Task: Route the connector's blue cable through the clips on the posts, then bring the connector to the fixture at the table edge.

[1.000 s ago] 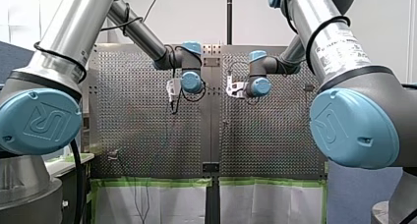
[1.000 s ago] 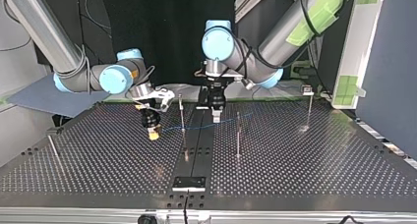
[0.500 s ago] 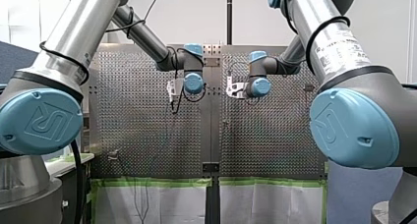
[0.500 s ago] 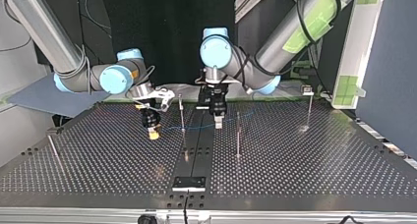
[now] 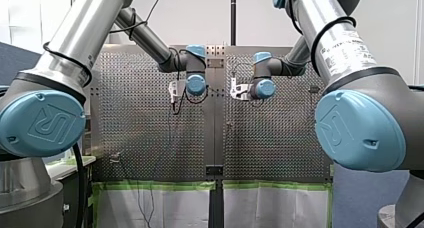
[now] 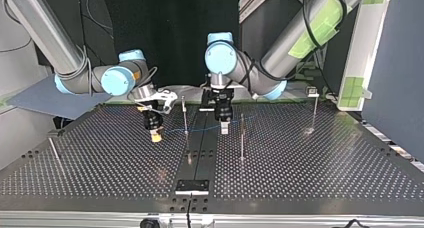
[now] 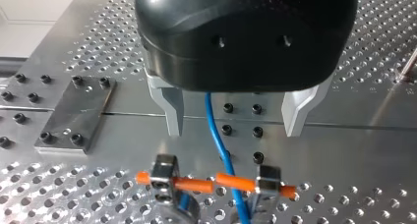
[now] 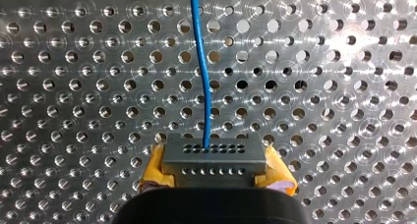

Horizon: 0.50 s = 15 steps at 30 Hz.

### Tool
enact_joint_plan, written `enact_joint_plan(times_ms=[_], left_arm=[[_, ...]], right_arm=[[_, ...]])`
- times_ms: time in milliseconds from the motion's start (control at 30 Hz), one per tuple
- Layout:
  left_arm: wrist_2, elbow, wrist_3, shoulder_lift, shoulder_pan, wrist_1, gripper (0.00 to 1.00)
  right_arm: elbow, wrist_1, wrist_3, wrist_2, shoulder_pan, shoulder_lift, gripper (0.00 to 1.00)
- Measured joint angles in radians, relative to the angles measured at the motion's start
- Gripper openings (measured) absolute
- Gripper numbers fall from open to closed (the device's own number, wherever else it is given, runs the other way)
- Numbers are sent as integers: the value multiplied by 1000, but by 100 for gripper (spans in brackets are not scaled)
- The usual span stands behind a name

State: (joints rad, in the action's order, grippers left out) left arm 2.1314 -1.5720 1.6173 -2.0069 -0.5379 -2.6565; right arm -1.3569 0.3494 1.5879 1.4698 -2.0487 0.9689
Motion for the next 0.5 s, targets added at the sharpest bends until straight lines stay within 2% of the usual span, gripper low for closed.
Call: enact_joint_plan(times_ms=[200, 500], left_arm=[[2, 26, -2, -10, 4, -16, 100], [13, 33, -4, -11, 14, -22, 100]], right_arm=[[0, -2, -1, 0, 0, 0, 0], [0, -2, -3, 0, 0, -1, 0]])
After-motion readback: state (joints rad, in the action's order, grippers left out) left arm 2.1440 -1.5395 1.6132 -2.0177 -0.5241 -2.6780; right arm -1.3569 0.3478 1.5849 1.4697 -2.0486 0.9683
